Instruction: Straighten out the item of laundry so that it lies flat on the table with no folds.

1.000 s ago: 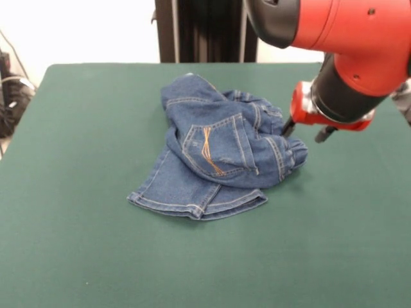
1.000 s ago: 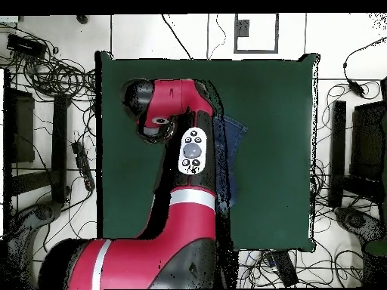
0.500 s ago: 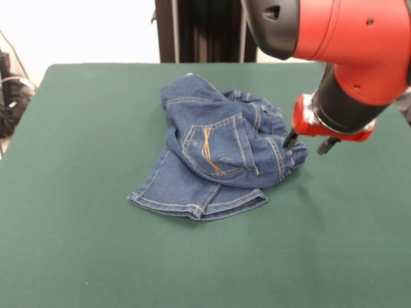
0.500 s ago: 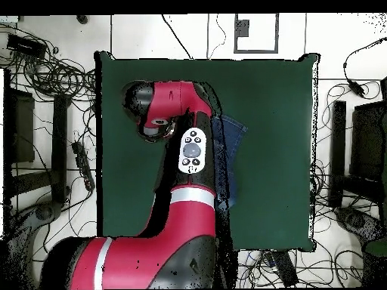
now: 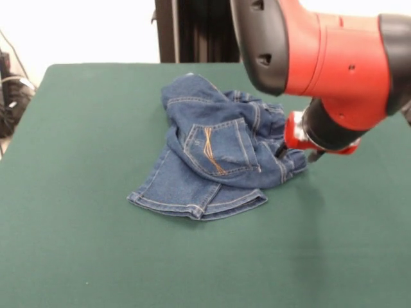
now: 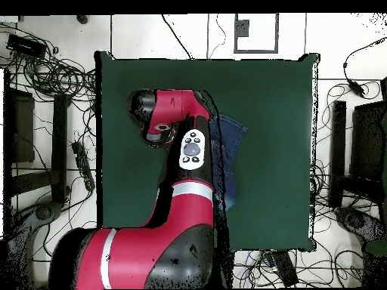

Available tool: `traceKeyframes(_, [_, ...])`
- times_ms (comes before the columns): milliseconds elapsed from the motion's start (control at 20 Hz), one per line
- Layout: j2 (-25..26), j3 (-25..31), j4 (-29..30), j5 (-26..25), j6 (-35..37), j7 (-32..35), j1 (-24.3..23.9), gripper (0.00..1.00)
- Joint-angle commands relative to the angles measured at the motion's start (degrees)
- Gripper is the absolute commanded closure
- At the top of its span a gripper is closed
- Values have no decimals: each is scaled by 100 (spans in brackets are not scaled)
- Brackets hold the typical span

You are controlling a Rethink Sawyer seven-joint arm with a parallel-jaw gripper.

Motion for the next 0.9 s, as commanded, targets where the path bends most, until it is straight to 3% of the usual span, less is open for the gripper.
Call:
traceKeyframes(50, [533, 493, -24, 65, 506, 724, 124, 0])
traceKeyframes(900, [706, 127, -611, -181, 1152, 893, 269, 0])
